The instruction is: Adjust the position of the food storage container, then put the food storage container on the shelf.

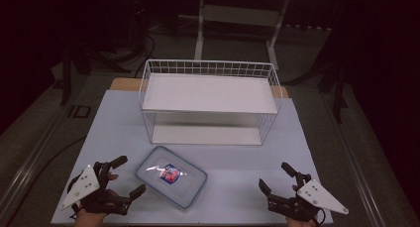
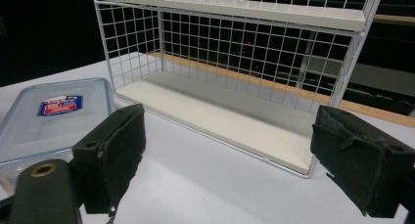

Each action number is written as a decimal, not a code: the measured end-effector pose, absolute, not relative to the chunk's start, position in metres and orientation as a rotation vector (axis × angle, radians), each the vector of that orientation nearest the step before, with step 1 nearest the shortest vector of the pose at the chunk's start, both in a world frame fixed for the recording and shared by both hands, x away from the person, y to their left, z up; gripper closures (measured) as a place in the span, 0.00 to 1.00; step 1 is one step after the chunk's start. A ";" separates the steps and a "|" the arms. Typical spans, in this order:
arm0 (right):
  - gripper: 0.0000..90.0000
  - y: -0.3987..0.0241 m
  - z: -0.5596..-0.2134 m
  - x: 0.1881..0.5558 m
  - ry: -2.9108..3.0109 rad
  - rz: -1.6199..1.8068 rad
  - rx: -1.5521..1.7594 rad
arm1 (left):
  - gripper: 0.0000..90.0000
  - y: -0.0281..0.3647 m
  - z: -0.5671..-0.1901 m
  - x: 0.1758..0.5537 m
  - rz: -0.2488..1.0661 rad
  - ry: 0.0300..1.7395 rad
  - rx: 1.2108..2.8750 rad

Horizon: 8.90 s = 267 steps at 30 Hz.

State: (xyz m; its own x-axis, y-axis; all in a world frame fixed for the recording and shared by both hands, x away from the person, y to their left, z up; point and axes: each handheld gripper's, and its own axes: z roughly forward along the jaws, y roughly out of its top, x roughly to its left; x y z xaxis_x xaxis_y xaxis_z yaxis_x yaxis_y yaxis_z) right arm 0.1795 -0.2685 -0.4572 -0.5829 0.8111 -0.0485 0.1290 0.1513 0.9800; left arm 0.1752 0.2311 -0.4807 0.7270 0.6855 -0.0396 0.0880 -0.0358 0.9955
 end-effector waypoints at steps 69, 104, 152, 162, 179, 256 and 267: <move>0.15 -0.268 -0.456 0.179 1.853 1.540 0.921 | 1.00 0.110 -0.519 0.216 0.145 0.479 2.288; 0.15 -0.264 -0.458 0.180 1.881 1.545 0.919 | 1.00 0.224 -0.512 0.260 0.318 0.861 2.150; 0.15 -0.263 -0.460 0.182 1.906 1.541 0.924 | 0.99 0.152 -0.516 0.286 0.204 0.743 2.170; 0.15 -0.260 -0.460 0.182 1.904 1.531 0.919 | 0.53 0.175 -0.493 0.274 0.111 0.791 2.041; 0.12 -0.236 -0.437 0.198 1.943 1.537 0.806 | 0.03 0.155 -0.446 0.269 0.062 0.802 1.820; 0.52 -0.245 -0.500 0.302 2.545 1.567 1.641 | 0.63 0.160 -0.513 0.301 -0.473 1.099 1.776; 0.55 -0.248 -0.500 0.296 2.511 1.607 1.716 | 0.63 0.158 -0.509 0.293 -0.429 1.091 1.795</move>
